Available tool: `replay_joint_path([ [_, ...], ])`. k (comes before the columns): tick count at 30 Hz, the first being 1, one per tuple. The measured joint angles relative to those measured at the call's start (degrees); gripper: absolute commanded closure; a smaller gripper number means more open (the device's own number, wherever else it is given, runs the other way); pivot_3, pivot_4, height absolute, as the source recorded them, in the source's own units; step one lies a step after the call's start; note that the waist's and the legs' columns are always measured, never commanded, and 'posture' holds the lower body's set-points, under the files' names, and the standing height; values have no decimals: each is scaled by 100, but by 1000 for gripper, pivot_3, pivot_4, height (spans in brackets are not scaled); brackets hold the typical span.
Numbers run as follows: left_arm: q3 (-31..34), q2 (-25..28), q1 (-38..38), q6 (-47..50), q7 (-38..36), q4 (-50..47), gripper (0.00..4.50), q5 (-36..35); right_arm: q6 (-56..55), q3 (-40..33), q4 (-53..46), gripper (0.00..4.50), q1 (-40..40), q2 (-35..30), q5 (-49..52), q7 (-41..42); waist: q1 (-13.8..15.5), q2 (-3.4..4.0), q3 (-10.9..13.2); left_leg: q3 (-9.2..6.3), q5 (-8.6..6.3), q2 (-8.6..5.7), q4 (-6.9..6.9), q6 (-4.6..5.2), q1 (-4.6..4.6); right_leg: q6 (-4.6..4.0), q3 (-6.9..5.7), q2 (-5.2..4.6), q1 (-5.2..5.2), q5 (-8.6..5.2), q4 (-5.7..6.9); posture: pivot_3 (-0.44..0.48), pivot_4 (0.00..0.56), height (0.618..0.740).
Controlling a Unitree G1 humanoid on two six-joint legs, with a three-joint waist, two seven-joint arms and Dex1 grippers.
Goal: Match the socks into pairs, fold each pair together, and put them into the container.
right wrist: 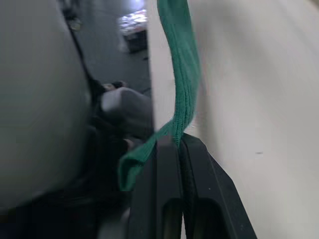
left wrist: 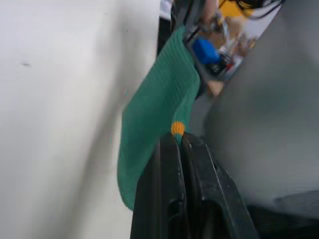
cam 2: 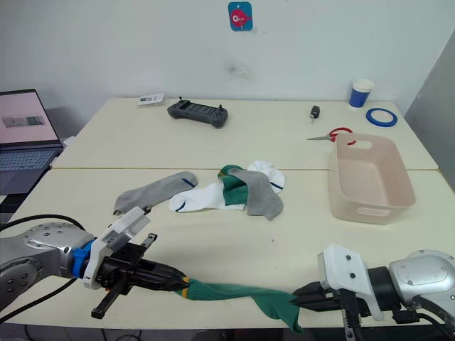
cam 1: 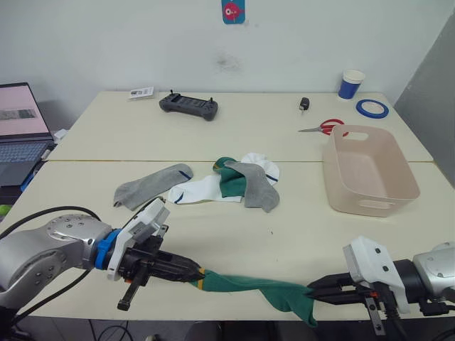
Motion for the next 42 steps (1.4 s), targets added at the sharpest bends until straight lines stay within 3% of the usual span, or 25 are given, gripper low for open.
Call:
replay_joint_path([
  [2, 14, -27, 59, 483, 184, 31, 4500, -236, 305, 152, 108, 4471, -302, -62, 390, -114, 0, -5, 3, 1, 1, 2, 1, 1, 1, -2, 1, 0, -2, -2, 8, 0, 150, 740],
  [6, -248, -863, -272, 1077, 894, 530, 4500, -173, 745, 1122, 974, 4471, -958, 334, 194, -620, 2, -10, 2, 0, 5, -3, 3, 5, -2, -4, 1, 0, -10, -2, 19, 0, 150, 740],
  [8, -654, -1316, -462, 1301, 1179, 971, 4500, 228, 845, 1836, 1523, 4471, -1338, 585, -264, -807, 1, -12, 3, 2, 7, -5, 1, 3, -12, -5, 4, 2, -28, -1, 22, 0, 150, 740],
  [13, -1084, -2112, -1227, 1496, 1543, 1955, 4500, 1139, 829, 2797, 2590, 4471, -2247, 1145, -1216, -1070, 0, -17, 4, -3, 25, -7, -1, -29, -40, -29, 8, 0, -72, 15, 35, 0, 150, 740],
  [21, -1106, -2969, -2108, 1352, 1726, 2924, 4500, 2202, 100, 3230, 3512, 4471, -2860, 1428, -2437, -1049, 0, -18, 3, -7, 34, -6, 0, -46, -60, -29, 6, -5, -94, 15, 34, 0, 150, 740],
  [29, -1199, -3006, -2209, 1138, 1342, 3023, 4500, 2779, -109, 3249, 3520, 4471, -2815, 1532, -2753, -960, -6, -19, -1, -8, 37, -5, 0, -52, -56, -29, 8, -7, -90, 15, 37, 0, 150, 740],
  [38, -1237, -2315, -1658, 1383, 624, 2356, 4500, 2805, 376, 3111, 2925, 4471, -2399, 1515, -2413, -729, -26, -18, -4, -9, 37, -3, -4, -51, -58, -29, 9, -7, -94, 15, 36, 0, 150, 740],
  [42, -1136, -2398, -1556, 1230, 684, 2365, 4500, 2915, 474, 3107, 2887, 4471, -2396, 1616, -2387, -795, -12, -17, -4, -10, 35, -5, -1, -48, -56, -29, 9, -7, -90, 15, 36, 0, 150, 740],
])
